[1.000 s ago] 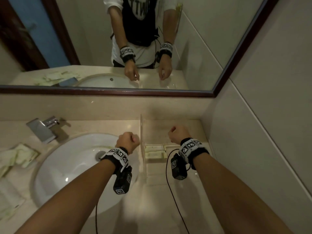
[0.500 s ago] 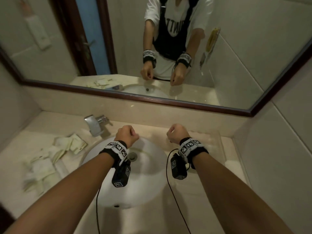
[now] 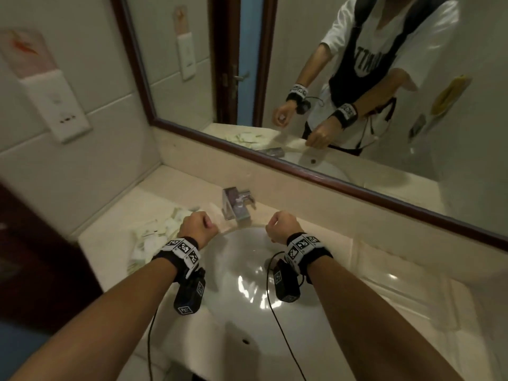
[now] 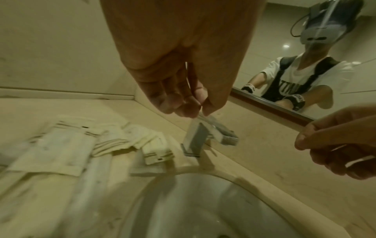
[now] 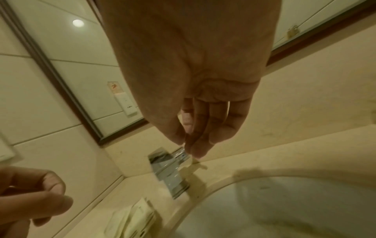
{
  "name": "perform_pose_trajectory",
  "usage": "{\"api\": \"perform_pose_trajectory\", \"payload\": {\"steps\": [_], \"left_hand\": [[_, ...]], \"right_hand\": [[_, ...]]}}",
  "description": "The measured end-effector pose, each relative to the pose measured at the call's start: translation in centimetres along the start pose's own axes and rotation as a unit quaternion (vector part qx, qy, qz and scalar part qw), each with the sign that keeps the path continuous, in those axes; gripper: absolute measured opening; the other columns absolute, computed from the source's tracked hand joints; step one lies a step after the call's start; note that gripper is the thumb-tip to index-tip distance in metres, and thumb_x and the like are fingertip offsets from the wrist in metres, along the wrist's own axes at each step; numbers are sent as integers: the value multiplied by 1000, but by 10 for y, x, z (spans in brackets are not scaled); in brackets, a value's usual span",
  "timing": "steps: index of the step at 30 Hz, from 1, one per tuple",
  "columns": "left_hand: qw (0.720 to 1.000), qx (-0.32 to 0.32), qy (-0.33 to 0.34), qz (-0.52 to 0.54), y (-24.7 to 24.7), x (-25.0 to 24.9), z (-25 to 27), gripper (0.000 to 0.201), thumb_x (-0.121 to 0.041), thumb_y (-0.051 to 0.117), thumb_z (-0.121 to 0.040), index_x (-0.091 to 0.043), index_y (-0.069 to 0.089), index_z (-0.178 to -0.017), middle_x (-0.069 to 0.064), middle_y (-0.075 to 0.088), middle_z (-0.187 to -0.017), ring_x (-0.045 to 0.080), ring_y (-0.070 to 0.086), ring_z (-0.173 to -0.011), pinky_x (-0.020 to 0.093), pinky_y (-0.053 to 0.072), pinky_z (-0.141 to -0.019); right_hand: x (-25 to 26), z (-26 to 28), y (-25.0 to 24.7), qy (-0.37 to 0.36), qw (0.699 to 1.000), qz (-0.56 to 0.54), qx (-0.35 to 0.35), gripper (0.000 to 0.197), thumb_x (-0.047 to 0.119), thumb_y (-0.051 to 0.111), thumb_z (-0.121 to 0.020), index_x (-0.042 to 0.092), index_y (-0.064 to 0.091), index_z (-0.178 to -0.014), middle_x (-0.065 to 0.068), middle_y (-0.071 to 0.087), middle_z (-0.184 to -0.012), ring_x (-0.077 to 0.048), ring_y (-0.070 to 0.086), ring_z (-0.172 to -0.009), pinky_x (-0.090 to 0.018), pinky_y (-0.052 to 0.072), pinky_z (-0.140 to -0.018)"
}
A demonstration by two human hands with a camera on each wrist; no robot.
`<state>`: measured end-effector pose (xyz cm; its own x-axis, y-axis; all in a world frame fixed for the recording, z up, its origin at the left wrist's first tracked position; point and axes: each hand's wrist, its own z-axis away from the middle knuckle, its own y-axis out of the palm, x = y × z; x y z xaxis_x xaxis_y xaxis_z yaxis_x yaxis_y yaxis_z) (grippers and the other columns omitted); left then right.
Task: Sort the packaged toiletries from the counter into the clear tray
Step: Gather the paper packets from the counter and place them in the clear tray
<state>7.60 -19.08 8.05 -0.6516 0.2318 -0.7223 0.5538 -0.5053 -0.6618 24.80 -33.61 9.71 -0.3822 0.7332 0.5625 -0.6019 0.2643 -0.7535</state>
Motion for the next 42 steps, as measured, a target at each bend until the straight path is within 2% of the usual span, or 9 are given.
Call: {"api": "perform_pose_trajectory", "payload": {"steps": [6,11,17,22,29,33,37,39,42], "left_hand": [[998,-26,-50,-6,-46,59,-21,17,-14,69,-70,-18,56,-60,5,64,-70,27,62,-73,32,52,-70],[995,-42,-90,-2,-74,106,-43,17,-11,67,-71,-17,55,-61,3,61,-69,27,60,-71,33,52,-69],[992,-39,-120,-5,-93,151,-61,11,-10,66,-70,-15,57,-64,7,63,-71,27,60,-73,31,49,-66],[990,-30,-135,-4,-103,178,-70,18,-12,71,-69,-18,55,-62,3,61,-69,23,58,-71,28,44,-65],[985,-46,-168,9,-114,206,-75,18,-12,69,-68,-21,56,-59,8,66,-74,26,63,-74,31,52,-71],[980,-55,-189,31,-117,218,-73,18,-13,71,-68,-21,57,-60,8,67,-78,25,62,-76,26,46,-69],[978,-57,-198,35,-115,228,-72,20,-11,71,-69,-19,56,-59,7,65,-72,24,60,-74,24,45,-70],[977,-57,-201,35,-114,230,-72,21,-11,72,-70,-19,56,-59,6,63,-70,23,59,-73,24,44,-69],[977,-53,-204,31,-112,229,-74,21,-10,72,-70,-19,56,-59,5,61,-68,22,58,-71,24,43,-68]], "right_hand": [[63,-21,54,-39,997,38,62,17,19,54,-86,9,67,-82,-17,73,-94,-31,71,-87,-40,59,-83],[107,-38,98,-65,990,68,107,19,18,51,-89,3,63,-88,-20,72,-97,-35,69,-93,-45,57,-86],[141,-50,144,-78,981,119,133,35,28,58,-93,4,60,-118,-13,63,-119,-31,59,-112,-33,49,-89],[164,-57,182,-75,970,142,183,40,38,64,-88,5,63,-110,-12,63,-104,-32,63,-104,-38,51,-84],[186,-51,234,-86,964,180,177,63,56,64,-83,7,55,-122,-11,60,-122,-30,59,-112,-38,50,-89],[190,-52,248,-84,961,204,164,57,55,65,-81,11,58,-116,-9,64,-117,-29,62,-108,-43,48,-97],[188,-57,254,-73,957,216,179,36,48,67,-80,16,58,-93,-7,68,-105,-28,65,-100,-43,46,-99],[185,-59,255,-75,958,214,174,36,46,67,-81,15,61,-97,-6,68,-107,-28,65,-102,-41,45,-100],[183,-65,255,-73,959,180,206,34,43,66,-84,13,59,-99,-10,64,-99,-29,63,-94,-35,48,-83]]}}
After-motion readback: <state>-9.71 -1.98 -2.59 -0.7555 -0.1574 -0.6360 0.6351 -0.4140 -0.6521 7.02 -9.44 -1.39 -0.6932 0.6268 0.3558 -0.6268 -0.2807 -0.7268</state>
